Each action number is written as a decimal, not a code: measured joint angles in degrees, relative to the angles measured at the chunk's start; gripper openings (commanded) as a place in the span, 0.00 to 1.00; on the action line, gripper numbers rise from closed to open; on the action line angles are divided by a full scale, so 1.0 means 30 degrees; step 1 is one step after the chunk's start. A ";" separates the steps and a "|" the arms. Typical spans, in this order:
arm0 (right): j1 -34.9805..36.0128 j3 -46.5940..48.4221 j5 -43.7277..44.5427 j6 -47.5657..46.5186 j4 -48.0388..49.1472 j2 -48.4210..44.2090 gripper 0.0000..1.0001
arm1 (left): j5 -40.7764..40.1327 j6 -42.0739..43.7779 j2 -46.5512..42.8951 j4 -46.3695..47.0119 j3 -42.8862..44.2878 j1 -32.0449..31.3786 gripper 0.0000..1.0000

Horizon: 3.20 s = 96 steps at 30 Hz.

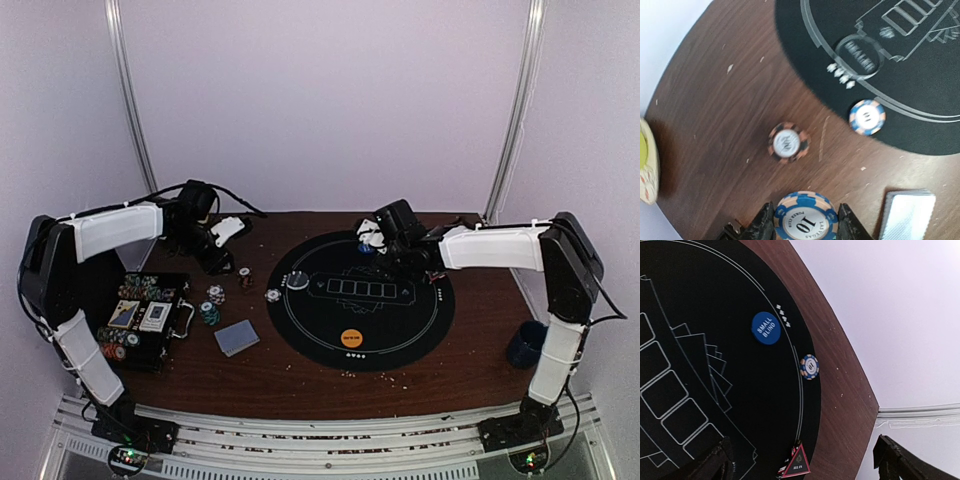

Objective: Distribute texas hold em gaming equipment
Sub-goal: Place the poker chips pile at the big blind area.

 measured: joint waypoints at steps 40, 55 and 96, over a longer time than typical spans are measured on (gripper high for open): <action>-0.8349 -0.0058 -0.3002 0.0991 -0.0743 -0.4597 1.00 | 0.2448 0.0379 1.4149 -0.3687 1.7471 -1.3595 0.30; -0.8160 -0.0087 -0.2951 0.0969 -0.0729 -0.4248 1.00 | 0.3330 -0.0117 1.5548 -0.3687 1.7923 -1.3602 0.30; -0.7635 -0.0342 -0.2441 0.0707 -0.0590 -0.3730 1.00 | 0.1858 -0.0189 1.5868 -0.3796 1.8294 -1.3952 0.98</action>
